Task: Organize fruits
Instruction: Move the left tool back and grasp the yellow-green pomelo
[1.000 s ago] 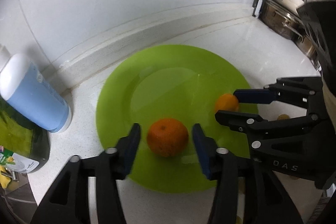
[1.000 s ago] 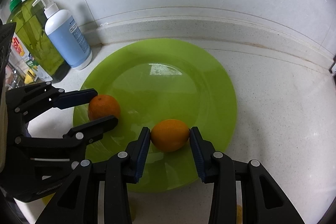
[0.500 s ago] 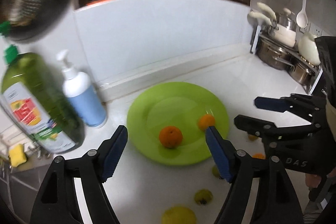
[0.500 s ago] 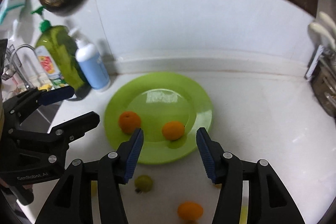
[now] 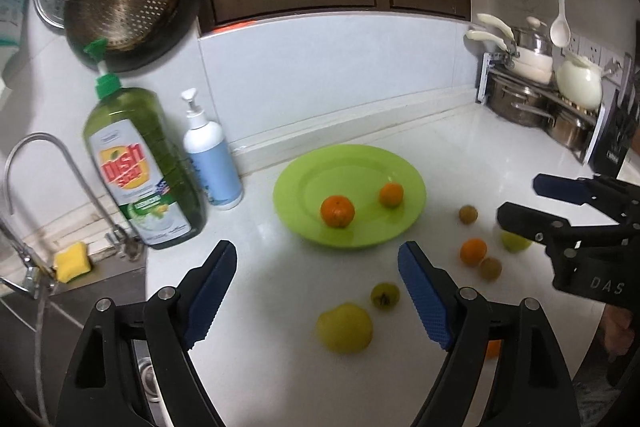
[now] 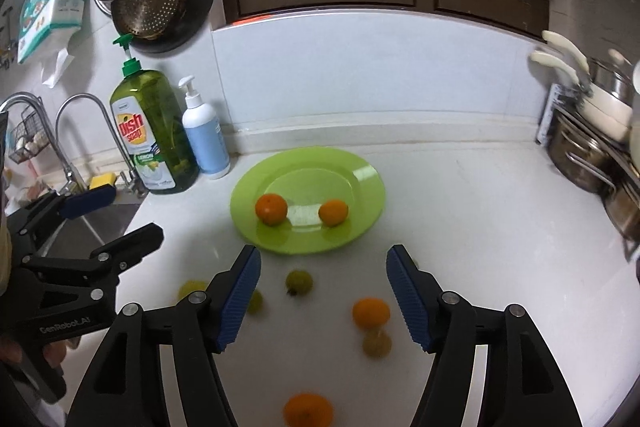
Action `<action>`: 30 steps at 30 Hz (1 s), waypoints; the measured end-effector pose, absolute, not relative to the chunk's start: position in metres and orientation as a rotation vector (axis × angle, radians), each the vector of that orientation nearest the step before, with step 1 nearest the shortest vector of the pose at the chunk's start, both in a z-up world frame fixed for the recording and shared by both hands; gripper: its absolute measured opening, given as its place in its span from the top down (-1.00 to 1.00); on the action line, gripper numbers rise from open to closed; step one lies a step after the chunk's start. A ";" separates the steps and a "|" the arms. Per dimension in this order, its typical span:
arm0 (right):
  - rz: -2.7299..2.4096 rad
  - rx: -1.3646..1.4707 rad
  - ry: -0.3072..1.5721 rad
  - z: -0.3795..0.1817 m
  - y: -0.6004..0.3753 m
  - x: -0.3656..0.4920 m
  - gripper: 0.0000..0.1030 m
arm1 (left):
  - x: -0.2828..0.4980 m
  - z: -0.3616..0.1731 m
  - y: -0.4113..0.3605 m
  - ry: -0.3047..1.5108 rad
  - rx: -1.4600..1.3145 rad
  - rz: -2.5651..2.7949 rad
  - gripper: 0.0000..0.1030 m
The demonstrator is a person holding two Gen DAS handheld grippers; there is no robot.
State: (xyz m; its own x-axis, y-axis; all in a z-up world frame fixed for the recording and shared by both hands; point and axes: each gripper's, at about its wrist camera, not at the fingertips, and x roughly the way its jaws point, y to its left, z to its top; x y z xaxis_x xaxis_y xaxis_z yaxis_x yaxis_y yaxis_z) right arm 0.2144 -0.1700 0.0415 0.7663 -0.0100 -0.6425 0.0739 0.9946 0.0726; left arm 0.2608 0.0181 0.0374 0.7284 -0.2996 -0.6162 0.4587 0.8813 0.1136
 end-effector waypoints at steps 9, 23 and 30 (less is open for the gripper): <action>-0.092 0.115 0.791 0.007 -0.162 0.182 -0.28 | 0.234 0.013 0.028 0.652 0.331 -0.430 -0.62; -0.076 0.213 0.983 -0.040 -0.161 0.168 -0.27 | 0.233 -0.027 0.023 0.709 0.369 -0.455 -0.62; -0.057 0.230 1.039 -0.054 -0.159 0.172 -0.11 | 0.243 -0.048 0.014 0.740 0.379 -0.474 -0.60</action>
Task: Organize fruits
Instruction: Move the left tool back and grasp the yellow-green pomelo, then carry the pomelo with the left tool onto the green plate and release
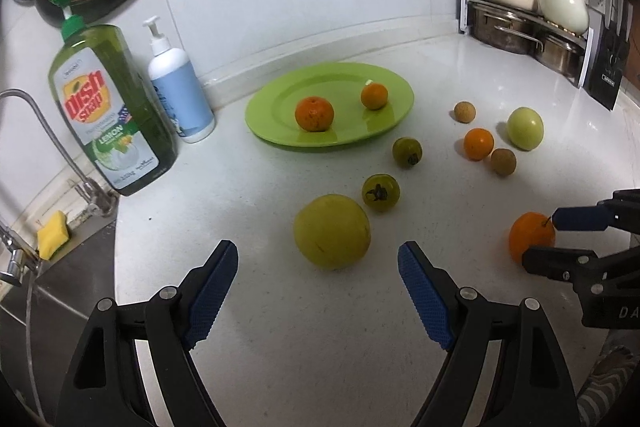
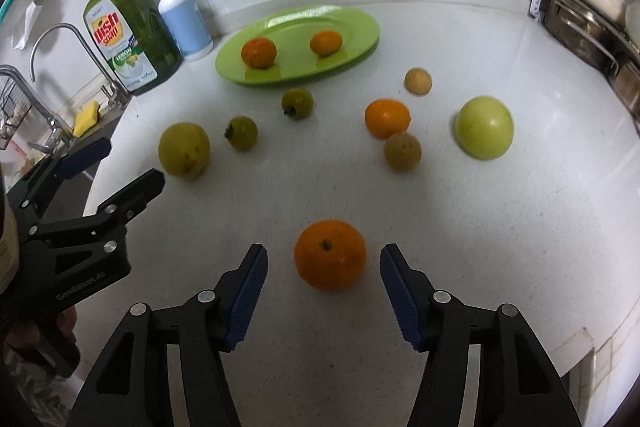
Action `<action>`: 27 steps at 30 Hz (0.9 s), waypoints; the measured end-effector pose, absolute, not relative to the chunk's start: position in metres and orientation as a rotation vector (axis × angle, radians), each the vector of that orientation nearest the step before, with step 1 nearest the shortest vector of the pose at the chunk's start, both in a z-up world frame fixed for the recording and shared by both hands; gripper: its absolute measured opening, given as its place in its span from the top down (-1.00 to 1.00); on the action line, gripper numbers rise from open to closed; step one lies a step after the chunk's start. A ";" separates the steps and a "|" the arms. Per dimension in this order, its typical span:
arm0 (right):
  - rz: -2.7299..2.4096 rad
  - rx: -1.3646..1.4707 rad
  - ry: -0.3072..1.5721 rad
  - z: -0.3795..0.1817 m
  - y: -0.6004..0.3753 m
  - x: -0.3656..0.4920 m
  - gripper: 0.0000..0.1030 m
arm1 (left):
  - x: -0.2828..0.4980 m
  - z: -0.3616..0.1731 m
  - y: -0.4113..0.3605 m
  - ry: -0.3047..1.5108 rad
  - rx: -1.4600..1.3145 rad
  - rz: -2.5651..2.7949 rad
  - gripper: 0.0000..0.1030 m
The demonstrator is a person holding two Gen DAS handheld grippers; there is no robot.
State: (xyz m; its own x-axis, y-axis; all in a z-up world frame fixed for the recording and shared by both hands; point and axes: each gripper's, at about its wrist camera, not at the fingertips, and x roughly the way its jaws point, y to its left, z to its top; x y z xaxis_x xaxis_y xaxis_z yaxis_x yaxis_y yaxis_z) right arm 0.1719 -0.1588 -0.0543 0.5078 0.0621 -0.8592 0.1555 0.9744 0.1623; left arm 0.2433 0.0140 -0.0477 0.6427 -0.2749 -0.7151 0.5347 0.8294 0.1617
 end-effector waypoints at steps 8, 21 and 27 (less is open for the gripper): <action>-0.052 0.241 1.078 -0.063 -0.160 0.177 0.06 | 0.264 -0.061 0.004 0.790 0.327 -0.491 -0.34; -0.072 0.249 1.079 -0.064 -0.159 0.179 0.17 | 0.275 -0.072 -0.004 0.810 0.327 -0.489 -0.05; -0.080 0.241 1.069 -0.063 -0.158 0.180 0.18 | 0.276 -0.074 -0.002 0.810 0.323 -0.495 0.01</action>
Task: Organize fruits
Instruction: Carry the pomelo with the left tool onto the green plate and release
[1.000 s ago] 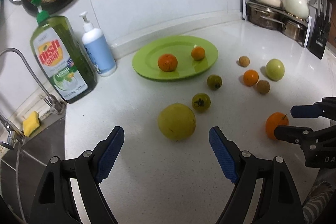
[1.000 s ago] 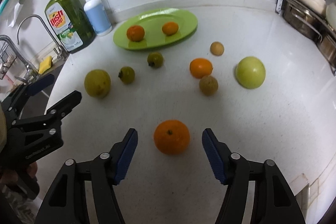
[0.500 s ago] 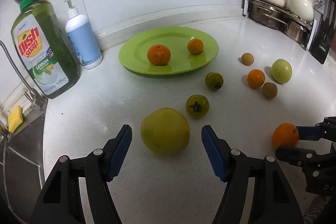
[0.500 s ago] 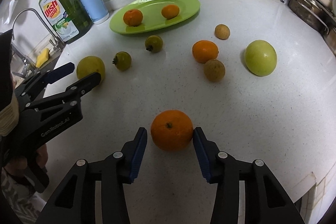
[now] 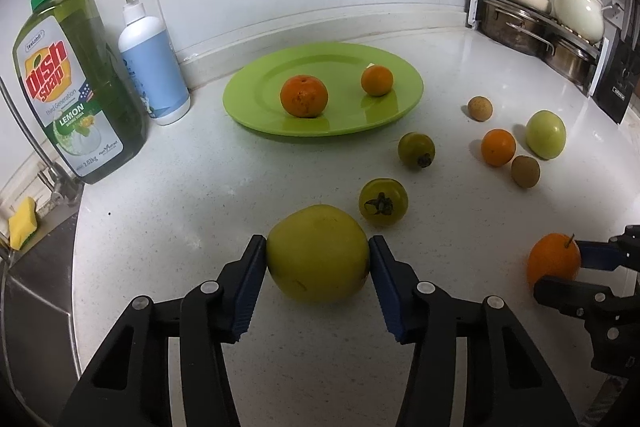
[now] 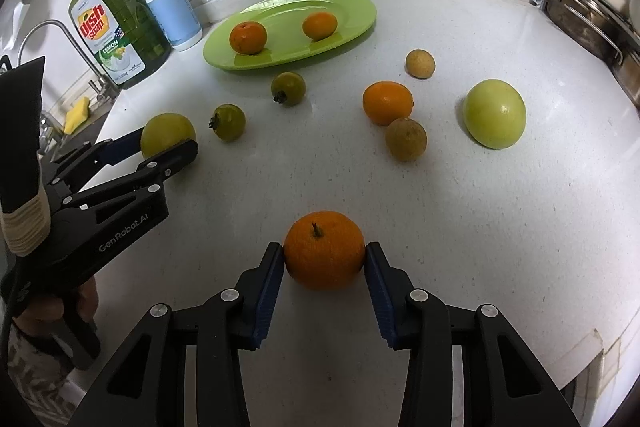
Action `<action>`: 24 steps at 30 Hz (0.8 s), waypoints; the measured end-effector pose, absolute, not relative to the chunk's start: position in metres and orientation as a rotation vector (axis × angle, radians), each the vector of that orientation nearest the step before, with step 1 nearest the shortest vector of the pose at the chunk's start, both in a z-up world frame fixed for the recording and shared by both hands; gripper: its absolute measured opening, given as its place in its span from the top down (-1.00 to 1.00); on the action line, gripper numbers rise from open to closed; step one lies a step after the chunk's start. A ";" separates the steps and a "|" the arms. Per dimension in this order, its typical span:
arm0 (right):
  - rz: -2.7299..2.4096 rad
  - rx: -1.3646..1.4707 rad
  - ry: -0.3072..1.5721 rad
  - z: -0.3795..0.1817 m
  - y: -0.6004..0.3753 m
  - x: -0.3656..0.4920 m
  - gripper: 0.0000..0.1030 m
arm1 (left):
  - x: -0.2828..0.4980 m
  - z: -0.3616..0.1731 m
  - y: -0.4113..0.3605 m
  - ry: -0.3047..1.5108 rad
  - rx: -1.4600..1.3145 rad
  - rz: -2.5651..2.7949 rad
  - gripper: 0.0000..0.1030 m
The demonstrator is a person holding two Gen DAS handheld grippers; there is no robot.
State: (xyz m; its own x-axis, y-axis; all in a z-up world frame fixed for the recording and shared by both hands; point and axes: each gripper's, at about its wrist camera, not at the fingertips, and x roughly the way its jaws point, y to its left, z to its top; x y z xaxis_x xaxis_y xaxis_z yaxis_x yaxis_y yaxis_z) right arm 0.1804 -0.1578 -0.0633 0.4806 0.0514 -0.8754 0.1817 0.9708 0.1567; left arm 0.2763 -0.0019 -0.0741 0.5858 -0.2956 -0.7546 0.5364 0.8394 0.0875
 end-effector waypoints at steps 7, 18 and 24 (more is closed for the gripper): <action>-0.082 0.242 1.064 -0.063 -0.157 0.181 0.19 | 0.276 -0.073 0.003 0.818 0.307 -0.505 0.02; -0.055 0.242 1.017 -0.053 -0.159 0.179 0.19 | 0.264 -0.058 0.006 0.804 0.286 -0.490 0.02; -0.016 0.225 0.977 -0.041 -0.163 0.183 0.19 | 0.258 -0.043 0.005 0.789 0.272 -0.454 0.02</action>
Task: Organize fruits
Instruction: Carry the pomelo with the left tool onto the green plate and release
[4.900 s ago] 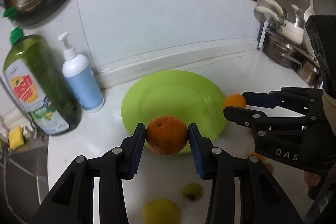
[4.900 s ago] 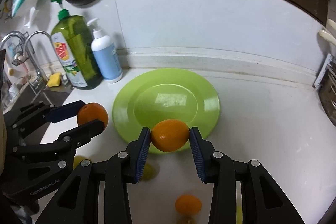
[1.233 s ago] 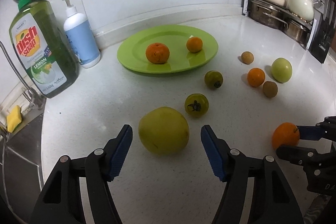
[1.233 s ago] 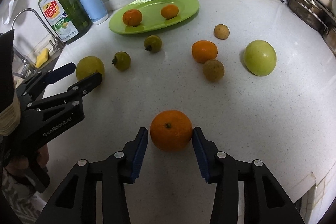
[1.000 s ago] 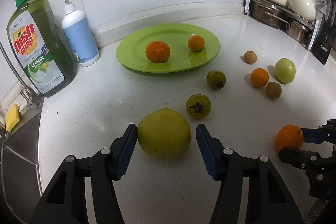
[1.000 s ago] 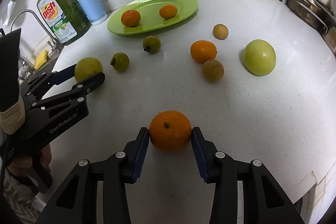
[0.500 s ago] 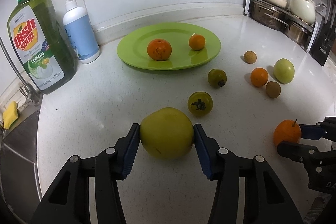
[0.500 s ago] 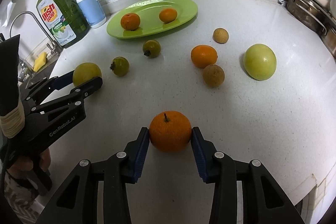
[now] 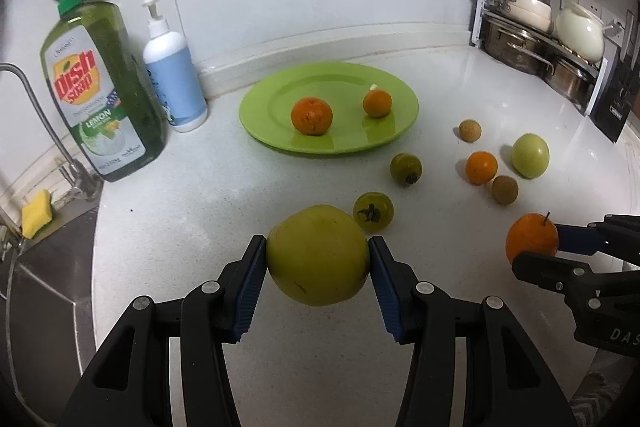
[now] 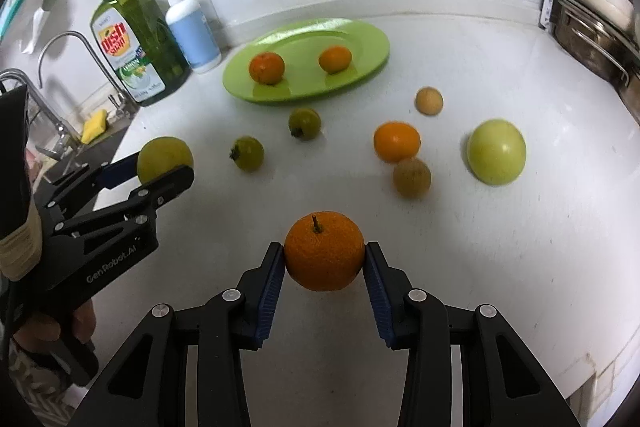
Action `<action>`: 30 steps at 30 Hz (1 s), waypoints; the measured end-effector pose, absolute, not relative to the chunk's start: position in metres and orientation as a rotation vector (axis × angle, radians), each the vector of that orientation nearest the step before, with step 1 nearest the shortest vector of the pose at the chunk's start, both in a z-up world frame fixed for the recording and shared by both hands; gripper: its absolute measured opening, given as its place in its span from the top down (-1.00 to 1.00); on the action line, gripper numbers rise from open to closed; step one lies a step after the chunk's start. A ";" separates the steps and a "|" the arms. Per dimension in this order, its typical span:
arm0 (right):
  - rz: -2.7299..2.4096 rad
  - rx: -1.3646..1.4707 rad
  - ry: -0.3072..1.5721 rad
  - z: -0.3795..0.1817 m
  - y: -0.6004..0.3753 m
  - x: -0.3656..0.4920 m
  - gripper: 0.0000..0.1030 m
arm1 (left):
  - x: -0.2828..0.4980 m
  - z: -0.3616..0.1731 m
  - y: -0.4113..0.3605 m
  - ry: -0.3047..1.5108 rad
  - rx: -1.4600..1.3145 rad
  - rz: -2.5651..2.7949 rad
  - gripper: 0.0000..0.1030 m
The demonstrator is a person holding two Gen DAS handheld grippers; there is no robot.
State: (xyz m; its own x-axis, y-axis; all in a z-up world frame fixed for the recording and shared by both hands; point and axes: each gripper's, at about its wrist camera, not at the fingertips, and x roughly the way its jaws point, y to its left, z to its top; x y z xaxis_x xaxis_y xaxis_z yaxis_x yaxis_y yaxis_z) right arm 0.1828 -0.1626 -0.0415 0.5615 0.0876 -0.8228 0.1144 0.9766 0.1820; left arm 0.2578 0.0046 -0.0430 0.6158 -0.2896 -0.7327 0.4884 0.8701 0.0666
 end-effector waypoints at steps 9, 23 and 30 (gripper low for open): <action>0.088 0.164 0.893 -0.018 -0.180 0.193 0.19 | 0.247 -0.015 -0.006 0.742 0.223 -0.358 0.02; 0.194 0.145 0.814 0.007 -0.205 0.232 0.19 | 0.260 0.017 -0.033 0.680 0.194 -0.310 0.02; 0.209 0.108 0.758 0.027 -0.218 0.260 0.19 | 0.281 0.030 -0.046 0.644 0.191 -0.310 0.02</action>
State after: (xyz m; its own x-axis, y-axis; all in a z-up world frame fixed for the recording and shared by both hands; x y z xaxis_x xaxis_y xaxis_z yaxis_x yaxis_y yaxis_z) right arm 0.2601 -0.2177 0.0270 0.7065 0.2269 -0.6704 -0.1493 0.9737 0.1722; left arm 0.2809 -0.0464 0.0298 0.7562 -0.2235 -0.6150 0.3410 0.9368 0.0788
